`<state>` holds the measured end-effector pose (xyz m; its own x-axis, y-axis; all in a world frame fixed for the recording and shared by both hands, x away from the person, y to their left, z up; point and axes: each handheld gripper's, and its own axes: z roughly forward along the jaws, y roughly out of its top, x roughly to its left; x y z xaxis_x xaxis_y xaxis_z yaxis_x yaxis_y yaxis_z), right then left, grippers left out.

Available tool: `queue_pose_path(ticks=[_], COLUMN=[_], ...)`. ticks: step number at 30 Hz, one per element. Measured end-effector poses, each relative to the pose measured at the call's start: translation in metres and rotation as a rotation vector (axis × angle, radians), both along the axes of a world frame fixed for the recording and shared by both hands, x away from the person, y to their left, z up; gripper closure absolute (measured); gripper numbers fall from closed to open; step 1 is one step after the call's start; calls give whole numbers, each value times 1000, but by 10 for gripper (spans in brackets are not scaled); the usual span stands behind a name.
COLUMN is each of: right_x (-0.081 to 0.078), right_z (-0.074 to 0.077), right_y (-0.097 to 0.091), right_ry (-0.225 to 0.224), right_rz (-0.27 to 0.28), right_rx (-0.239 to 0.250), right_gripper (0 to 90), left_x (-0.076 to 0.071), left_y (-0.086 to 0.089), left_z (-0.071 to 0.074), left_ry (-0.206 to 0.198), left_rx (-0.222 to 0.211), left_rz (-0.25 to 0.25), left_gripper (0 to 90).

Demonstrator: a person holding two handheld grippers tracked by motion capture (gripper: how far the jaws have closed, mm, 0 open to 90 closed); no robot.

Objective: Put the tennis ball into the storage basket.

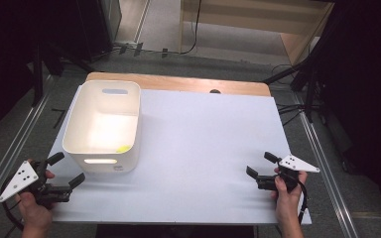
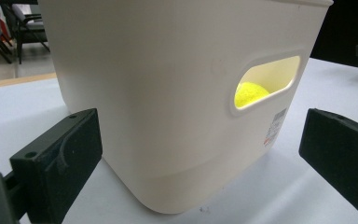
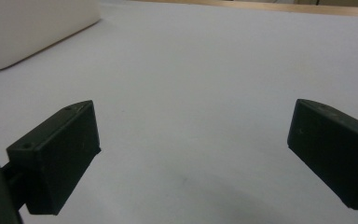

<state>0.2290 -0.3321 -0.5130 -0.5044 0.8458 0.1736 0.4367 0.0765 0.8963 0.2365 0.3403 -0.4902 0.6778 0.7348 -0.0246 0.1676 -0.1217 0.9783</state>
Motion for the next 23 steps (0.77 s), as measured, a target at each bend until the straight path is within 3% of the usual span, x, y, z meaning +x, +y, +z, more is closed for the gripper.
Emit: queue_pose_path(ticks=[8,12,23], right_x=[-10,-15,-19], right_z=[3,4,-1], right_y=[-9,-15,-21], right_ry=[-22,-34,-30], right_rz=[-43,-61,-85], right_rx=[25,12,18], right_gripper=[10,9,10], left_x=[0,0,1], left_y=[1,1,1], left_z=[0,0,0], left_ry=[3,0,4], left_rx=[1,-6,-15], left_rz=[-2,-3,0], left_gripper=[0,0,0])
